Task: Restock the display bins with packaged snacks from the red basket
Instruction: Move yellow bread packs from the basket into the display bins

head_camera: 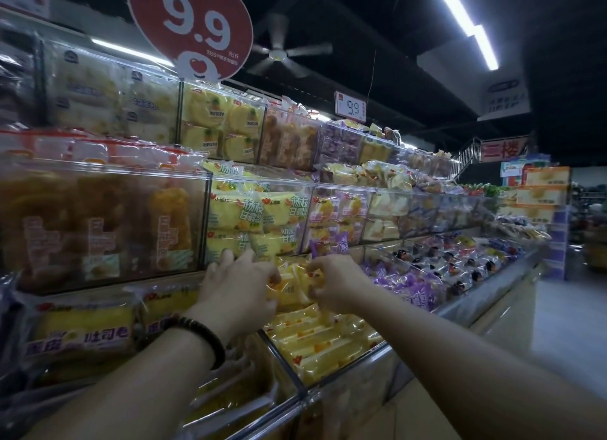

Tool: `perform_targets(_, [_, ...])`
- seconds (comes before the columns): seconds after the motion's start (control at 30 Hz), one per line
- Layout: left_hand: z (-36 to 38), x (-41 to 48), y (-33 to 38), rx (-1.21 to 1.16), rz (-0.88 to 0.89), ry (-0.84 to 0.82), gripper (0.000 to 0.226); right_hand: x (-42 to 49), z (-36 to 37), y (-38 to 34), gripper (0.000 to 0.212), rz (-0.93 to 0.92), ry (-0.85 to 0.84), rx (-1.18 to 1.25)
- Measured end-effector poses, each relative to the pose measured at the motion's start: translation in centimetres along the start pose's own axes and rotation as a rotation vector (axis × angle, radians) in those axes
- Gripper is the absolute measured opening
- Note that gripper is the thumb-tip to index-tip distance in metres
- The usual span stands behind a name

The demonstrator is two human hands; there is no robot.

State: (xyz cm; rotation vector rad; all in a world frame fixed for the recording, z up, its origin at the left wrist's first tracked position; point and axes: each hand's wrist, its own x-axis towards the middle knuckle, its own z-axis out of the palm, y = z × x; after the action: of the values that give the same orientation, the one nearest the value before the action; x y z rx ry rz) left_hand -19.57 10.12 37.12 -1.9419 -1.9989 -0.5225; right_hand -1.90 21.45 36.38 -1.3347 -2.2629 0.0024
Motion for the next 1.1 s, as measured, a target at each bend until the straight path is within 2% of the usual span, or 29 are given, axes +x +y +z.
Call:
perform_targets(0.07, [-0.1,0.0,0.0,0.004,0.004,0.006,0.042,-0.8,-1.3,0.5,0.069,0.010,-0.047,0.023])
perform_targets(0.13, [-0.5,0.0,0.3,0.009,0.009,0.012,0.046,-2.1,-2.7,1.2,0.068,0.012,-0.016,0.001])
perform_targets(0.23, [-1.7,-0.7,1.1,-0.053,0.029,0.058,0.043,-5.0,-5.0,1.9,0.039,-0.022,0.059,0.005])
perform_targets(0.3, [-2.8,-1.5,1.6,-0.141,0.070,0.076,0.030,-7.6,-6.5,1.9,0.026,-0.041,0.076,0.023])
perform_targets(0.43, [-4.9,-4.1,3.4,-0.365,0.123,-0.027,0.009,-12.2,-9.2,1.6,0.018,-0.047,0.091,0.118])
perform_targets(0.6, [-5.4,-10.8,8.1,-0.552,0.129,-0.149,0.011,-18.0,-10.5,0.6,0.020,-0.033,0.080,0.242])
perform_targets(0.7, [-3.4,-15.3,10.4,-0.602,0.155,-0.248,0.017,-22.2,-9.3,0.8,0.011,-0.008,0.067,0.308])
perform_targets(0.9, [3.5,-23.0,13.5,-0.581,0.106,-0.530,0.021,-30.5,-3.2,3.1,0.014,0.061,-0.117,0.329])
perform_targets(1.1, [11.6,-26.7,14.7,-0.480,0.077,-0.760,0.023,-36.9,4.6,6.5,0.018,0.152,-0.448,0.317])
